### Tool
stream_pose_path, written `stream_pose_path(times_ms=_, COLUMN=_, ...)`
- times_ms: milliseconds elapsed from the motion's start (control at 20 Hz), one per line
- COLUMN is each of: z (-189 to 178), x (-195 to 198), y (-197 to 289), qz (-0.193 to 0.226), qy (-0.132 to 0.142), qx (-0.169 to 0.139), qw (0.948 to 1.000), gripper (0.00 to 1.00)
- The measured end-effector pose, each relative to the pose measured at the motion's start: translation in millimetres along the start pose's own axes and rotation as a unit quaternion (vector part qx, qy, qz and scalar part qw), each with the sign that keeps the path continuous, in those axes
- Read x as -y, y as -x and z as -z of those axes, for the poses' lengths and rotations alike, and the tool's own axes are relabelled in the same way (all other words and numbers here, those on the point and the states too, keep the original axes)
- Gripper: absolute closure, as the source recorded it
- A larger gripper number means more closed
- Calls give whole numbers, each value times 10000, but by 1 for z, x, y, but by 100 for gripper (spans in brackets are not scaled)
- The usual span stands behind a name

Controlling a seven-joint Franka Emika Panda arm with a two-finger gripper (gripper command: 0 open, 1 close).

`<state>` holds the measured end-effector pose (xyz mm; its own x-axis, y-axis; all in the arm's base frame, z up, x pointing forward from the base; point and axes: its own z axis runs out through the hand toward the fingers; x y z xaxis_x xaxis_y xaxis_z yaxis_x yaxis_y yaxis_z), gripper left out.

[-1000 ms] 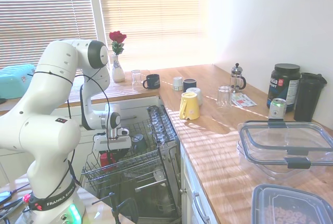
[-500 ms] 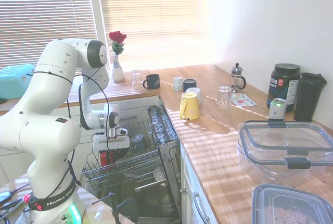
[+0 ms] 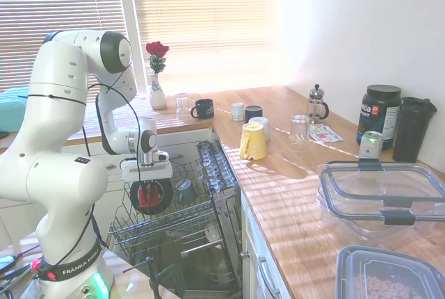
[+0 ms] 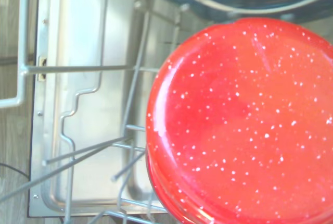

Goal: Unload the mug from the dish rack

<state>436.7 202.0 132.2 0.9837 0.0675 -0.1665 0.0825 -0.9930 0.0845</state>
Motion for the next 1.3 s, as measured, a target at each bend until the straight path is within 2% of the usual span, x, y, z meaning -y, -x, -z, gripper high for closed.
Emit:
stream_pose_path(times_ms=200, z=50, x=-27, y=4, qz=-381, qy=-253, qx=-317, qw=9985, gripper=100)
stream_pose_path(times_ms=350, z=106, x=-64, y=4, qz=-806, qy=-614, qx=-556, qw=9933, gripper=100)
stream_pose_path(times_ms=500, z=167, x=-115, y=7, qz=-1307, qy=-964, qx=-694, qw=9843, gripper=100)
stream_pose_path(times_ms=700, z=226, x=-178, y=-5, qz=-2021, qy=-1251, qx=-820, qw=9679, gripper=100)
stream_pose_path(times_ms=850, z=242, x=-205, y=-35, qz=-2477, qy=-1338, qx=-776, qw=9564, gripper=100)
stream_pose_path(times_ms=1000, z=241, x=-216, y=-73, qz=-2829, qy=-1403, qx=-654, qw=9466, gripper=100)
stream_pose_path(times_ms=1300, z=256, x=-258, y=-117, qz=-3211, qy=-1531, qx=-586, qw=9327, gripper=100)
